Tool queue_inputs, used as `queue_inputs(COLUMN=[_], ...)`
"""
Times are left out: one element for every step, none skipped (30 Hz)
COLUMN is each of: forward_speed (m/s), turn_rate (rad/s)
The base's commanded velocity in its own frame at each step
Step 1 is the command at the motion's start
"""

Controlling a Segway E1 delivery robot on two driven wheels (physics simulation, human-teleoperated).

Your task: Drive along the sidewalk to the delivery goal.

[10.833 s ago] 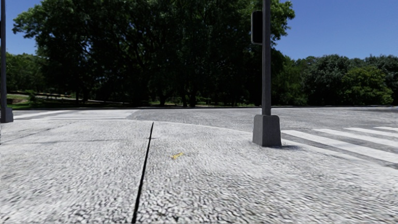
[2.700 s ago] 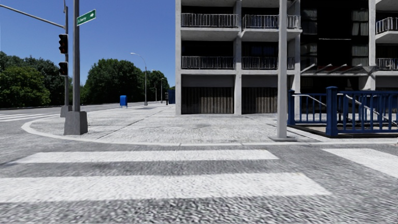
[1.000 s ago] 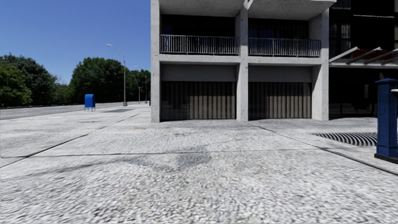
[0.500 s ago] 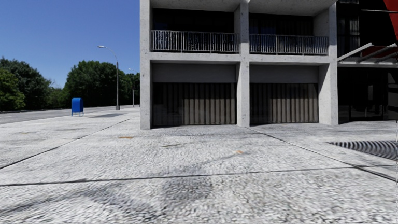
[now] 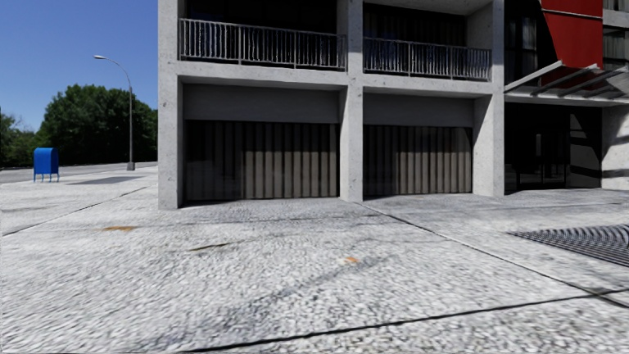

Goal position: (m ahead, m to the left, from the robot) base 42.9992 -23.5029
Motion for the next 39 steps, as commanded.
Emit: queue_inputs(forward_speed=[1.61, 1.61, 1.61, 1.71, 2.0, 2.0, 2.0, 2.0, 2.0, 2.0, 2.0, 2.0, 2.0, 2.0, 2.0, 2.0, 2.0, 2.0, 2.0, 2.0, 2.0, 2.0, 2.0, 2.0, 2.0, 2.0, 2.0, 2.0, 2.0, 2.0, 2.0, 2.0, 2.0, 2.0, 2.0, 2.0, 2.0, 2.0, 2.0], turn_rate=[-0.43, -0.43, -0.55, -0.6, -0.61, -0.61, -0.61, -0.61, -0.61, -0.61, -0.61, -0.61, -0.61, -0.61, -0.61, -0.62, -0.62, -0.63, -0.63, -0.63, -0.63, -0.63, -0.63, -0.63, -0.63, -0.63, -0.63, -0.63, -0.63, -0.63, -0.63, -0.63, -0.63, -0.63, -0.63, -0.63, -0.63, -0.63, -0.63])
